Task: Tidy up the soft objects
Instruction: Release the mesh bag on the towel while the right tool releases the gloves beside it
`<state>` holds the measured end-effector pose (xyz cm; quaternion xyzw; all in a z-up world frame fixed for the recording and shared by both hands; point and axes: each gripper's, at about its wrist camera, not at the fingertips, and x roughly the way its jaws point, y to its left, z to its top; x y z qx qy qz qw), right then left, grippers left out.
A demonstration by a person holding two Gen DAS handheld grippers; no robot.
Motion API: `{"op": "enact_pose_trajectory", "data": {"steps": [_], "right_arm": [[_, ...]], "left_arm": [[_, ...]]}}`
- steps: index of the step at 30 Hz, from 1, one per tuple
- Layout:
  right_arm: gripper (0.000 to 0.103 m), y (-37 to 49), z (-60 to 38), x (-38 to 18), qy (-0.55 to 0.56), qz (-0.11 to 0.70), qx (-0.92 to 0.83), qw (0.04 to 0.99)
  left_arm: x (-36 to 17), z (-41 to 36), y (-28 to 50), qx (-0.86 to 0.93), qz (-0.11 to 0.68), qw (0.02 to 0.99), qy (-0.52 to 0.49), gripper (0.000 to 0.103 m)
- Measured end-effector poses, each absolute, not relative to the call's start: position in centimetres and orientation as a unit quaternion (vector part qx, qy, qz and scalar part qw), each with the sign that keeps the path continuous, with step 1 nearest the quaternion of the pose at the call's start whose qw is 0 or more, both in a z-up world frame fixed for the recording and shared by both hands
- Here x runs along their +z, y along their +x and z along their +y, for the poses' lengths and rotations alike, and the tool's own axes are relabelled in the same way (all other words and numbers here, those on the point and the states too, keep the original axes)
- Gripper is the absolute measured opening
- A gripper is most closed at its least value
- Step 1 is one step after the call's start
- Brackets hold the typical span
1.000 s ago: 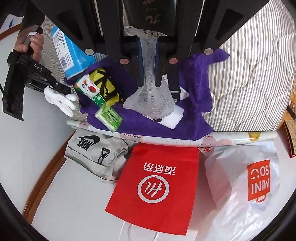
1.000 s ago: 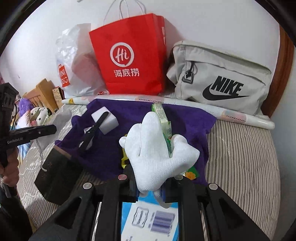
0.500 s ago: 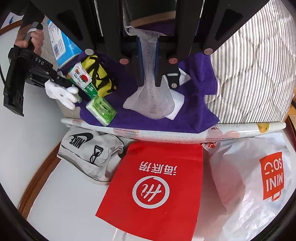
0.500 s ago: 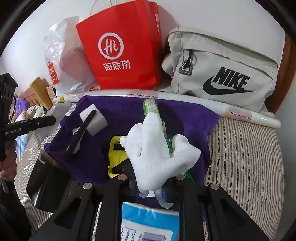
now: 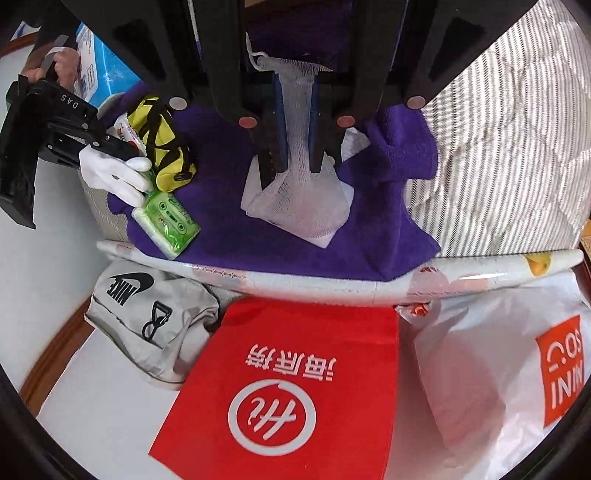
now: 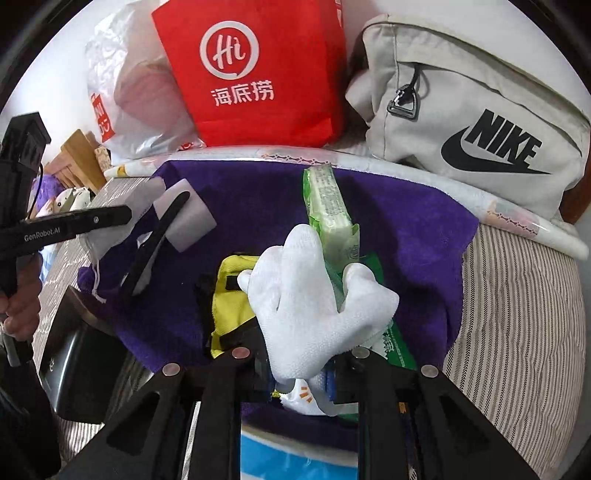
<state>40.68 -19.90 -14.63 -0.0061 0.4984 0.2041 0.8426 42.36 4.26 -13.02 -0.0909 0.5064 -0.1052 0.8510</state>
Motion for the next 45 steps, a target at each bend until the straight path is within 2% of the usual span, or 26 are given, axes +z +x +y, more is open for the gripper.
{"op": "enact_pose_trajectory", "data": {"steps": [4,6,8,9,15,17,18,29,42,45], "right_arm": [[0.024,40.9,-20.2,-14.9,0.003,0.504,0.207,0.838],[0.031,40.8,-20.4,-14.8,0.002,0.502,0.207,0.840],[0.045,40.7,-20.6,-14.7,0.005,0.498,0.211,0.841],[0.047,40.7,-20.6,-14.6,0.007,0.496,0.211,0.842],[0.064,40.1,-20.7,-13.7,0.009,0.473,0.223,0.852],[0.069,39.8,-20.7,-13.3,0.005,0.465,0.225,0.856],[0.070,39.7,-20.7,-13.2,0.003,0.462,0.224,0.858],[0.073,38.2,-21.5,-10.2,0.011,0.423,0.207,0.882],[0.073,30.0,-22.2,-6.0,0.036,0.399,0.179,0.899],[0.079,27.4,-22.4,-5.4,0.042,0.401,0.157,0.901]], "left_arm": [[-13.7,3.6,42.8,-0.110,0.511,0.848,-0.089,0.011],[-13.8,3.5,42.8,-0.114,0.513,0.846,-0.089,0.011],[-13.8,3.4,42.9,-0.116,0.516,0.844,-0.090,0.012],[-13.8,3.4,42.9,-0.118,0.517,0.843,-0.090,0.015],[-13.3,3.4,42.5,-0.128,0.508,0.846,-0.099,0.043],[-12.8,3.6,42.3,-0.125,0.503,0.849,-0.102,0.064],[-12.5,3.6,42.1,-0.123,0.500,0.851,-0.103,0.066],[-10.4,4.3,39.7,-0.112,0.504,0.850,-0.104,0.068],[-5.4,3.2,30.6,-0.112,0.473,0.871,-0.076,0.068],[-4.0,2.4,27.4,-0.116,0.462,0.876,-0.075,0.078]]}}
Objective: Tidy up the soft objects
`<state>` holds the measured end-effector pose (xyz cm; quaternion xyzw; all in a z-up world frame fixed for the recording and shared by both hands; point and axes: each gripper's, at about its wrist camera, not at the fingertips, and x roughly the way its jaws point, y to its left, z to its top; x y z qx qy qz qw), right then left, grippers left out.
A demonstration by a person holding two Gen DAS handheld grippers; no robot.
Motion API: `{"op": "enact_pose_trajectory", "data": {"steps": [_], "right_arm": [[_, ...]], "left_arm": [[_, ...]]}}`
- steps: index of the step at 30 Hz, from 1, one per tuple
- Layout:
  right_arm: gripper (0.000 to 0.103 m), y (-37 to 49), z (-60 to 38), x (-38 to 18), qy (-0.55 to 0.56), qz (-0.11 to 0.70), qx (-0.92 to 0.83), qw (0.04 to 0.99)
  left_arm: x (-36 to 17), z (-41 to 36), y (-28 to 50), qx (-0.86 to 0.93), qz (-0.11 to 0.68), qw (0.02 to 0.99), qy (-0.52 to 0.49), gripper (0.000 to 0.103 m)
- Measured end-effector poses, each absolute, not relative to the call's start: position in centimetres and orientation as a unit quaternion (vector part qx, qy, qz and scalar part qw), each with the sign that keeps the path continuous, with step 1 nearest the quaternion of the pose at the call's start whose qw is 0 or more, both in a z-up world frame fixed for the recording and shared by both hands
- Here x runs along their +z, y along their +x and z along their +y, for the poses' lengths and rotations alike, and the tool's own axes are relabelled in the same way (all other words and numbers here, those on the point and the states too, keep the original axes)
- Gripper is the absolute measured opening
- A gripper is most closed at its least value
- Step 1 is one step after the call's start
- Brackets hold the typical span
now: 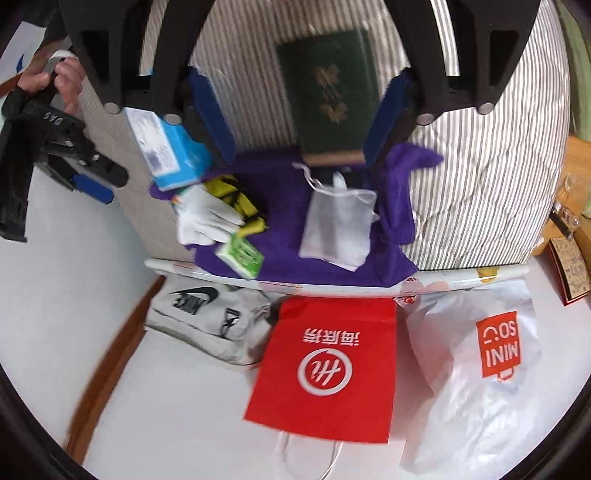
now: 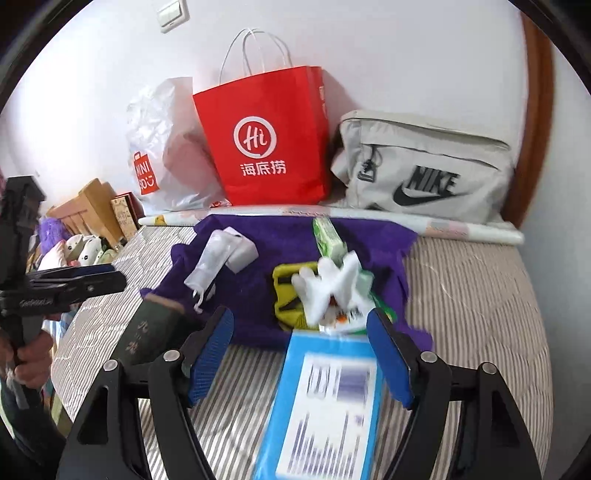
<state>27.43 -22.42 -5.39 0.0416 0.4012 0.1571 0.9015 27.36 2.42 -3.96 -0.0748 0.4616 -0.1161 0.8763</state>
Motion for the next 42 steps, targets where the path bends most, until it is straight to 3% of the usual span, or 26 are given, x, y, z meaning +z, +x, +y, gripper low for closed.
{"op": "enact_pose_trajectory", "data": {"steps": [4,10,17,42], "right_arm": [[0.082,23.9,-22.8,-5.0,0.057,0.408,0.146,0.899],[0.099,18.9,-22.9,-3.9,0.063,0.391,0.132,0.909],[0.103,13.1,-22.2,-2.3,0.044,0.374,0.127,0.918],[0.103,4.1,-25.2,-1.9,0.070,0.351,0.089,0.930]], "left_arm": [[-2.8,1.6,23.7,-0.123,0.456,0.879,-0.073,0.083],[-1.7,0.6,18.9,-0.120,0.452,0.880,-0.081,0.087],[-0.4,-0.4,13.9,-0.104,0.427,0.896,-0.063,0.096],[-0.3,-2.3,5.6,-0.045,0.386,0.921,-0.032,0.097]]}}
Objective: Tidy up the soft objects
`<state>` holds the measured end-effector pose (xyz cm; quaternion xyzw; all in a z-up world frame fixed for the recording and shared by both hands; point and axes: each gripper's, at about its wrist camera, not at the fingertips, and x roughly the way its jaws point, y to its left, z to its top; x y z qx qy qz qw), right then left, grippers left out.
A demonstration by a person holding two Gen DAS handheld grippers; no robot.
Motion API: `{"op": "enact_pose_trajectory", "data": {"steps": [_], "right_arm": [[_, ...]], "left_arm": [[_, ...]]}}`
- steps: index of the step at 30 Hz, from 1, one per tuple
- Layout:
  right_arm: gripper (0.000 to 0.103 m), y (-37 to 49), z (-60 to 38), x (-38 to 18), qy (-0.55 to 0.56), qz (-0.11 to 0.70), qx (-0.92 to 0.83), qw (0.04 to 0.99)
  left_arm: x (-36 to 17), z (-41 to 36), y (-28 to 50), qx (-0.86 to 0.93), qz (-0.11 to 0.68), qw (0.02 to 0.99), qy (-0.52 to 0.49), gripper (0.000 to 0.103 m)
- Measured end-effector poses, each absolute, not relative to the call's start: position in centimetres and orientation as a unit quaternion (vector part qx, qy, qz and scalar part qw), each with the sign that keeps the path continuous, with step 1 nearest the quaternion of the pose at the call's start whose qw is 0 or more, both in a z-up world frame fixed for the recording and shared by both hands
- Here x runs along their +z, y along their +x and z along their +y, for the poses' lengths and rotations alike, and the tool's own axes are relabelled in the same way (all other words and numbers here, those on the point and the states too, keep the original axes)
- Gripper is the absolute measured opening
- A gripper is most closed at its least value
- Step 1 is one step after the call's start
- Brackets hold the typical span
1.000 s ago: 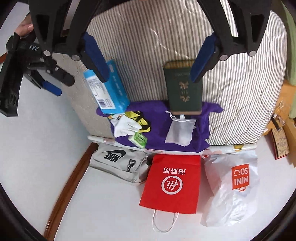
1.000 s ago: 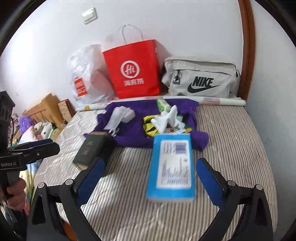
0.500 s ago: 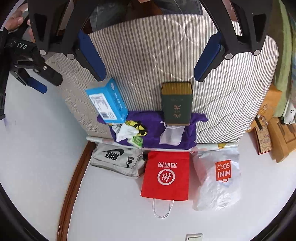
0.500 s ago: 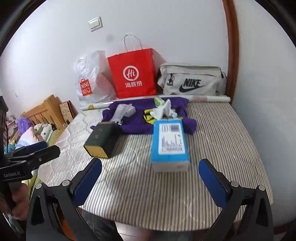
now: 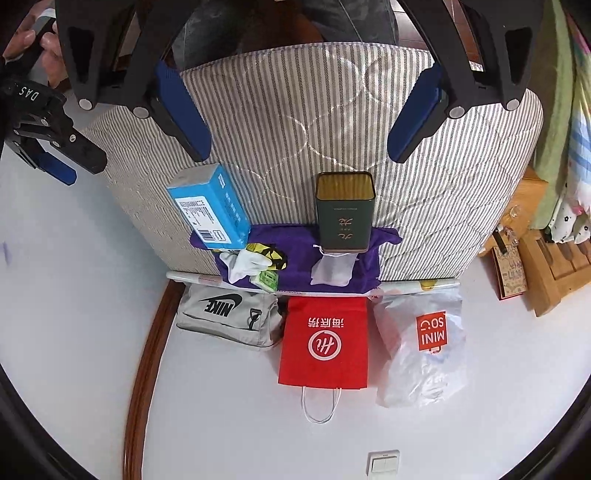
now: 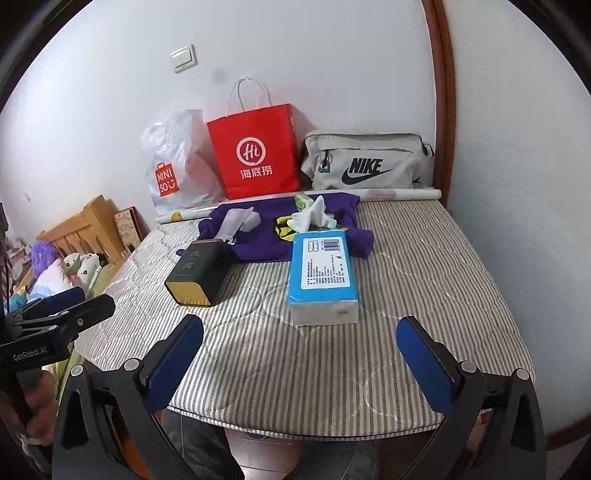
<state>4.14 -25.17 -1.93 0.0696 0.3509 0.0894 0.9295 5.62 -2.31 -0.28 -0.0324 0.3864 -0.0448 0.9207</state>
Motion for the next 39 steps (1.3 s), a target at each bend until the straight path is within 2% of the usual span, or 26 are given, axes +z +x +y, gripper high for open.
{"op": "enact_pose_trajectory", "data": {"steps": [39], "right_arm": [[0.103,2.4,-25.6,-1.3,0.064,0.337,0.101,0.934]], "left_arm": [[0.1,-3.5,4.3,-0.035,0.382,0.923,-0.014,0.097]]}}
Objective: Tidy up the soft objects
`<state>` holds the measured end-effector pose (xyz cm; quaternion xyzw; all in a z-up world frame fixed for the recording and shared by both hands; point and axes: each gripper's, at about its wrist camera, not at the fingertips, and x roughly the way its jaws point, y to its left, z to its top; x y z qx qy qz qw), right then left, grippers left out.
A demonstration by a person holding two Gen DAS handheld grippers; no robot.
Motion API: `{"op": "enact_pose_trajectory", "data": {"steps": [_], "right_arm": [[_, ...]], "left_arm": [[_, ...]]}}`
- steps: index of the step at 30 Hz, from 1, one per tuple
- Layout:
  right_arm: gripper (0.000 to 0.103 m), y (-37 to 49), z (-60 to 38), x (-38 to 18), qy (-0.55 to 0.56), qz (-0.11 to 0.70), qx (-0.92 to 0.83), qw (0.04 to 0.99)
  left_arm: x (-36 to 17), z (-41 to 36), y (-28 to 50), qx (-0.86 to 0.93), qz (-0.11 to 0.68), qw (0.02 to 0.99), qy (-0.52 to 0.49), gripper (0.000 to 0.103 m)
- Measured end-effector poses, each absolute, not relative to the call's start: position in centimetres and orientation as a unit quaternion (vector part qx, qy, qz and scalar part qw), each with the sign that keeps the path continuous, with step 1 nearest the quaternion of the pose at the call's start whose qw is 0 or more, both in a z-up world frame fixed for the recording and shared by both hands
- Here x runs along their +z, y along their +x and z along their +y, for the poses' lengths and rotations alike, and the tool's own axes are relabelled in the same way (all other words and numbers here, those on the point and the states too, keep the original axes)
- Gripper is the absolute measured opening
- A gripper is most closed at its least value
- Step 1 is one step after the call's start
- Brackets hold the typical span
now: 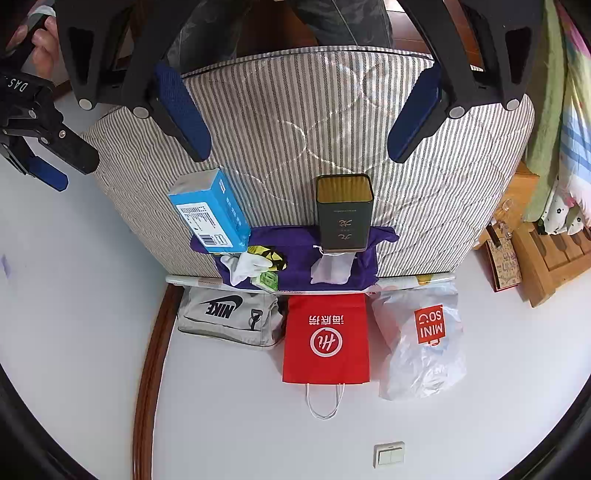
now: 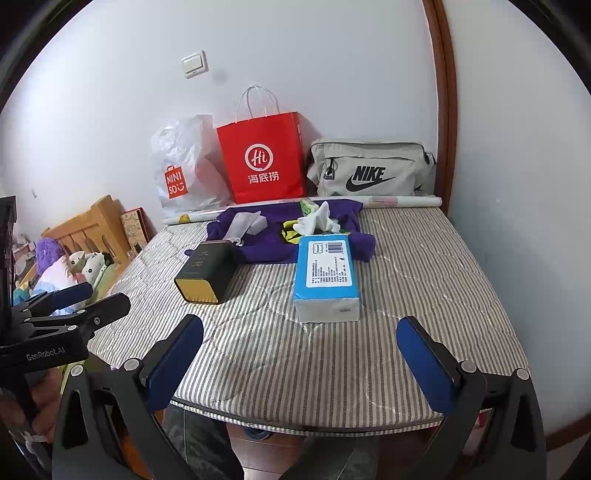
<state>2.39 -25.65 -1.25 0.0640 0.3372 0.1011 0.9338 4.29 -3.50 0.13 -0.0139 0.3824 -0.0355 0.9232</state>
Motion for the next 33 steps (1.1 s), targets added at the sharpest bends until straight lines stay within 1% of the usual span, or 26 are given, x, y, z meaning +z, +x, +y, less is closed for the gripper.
{"op": "enact_pose_trajectory", "data": {"steps": [33], "right_arm": [[0.103,2.46,-25.79,-1.16,0.064,0.336,0.101,0.934]], "left_arm": [[0.08,-3.59,4.13,-0.040,0.384,0.923,-0.011,0.097]]}}
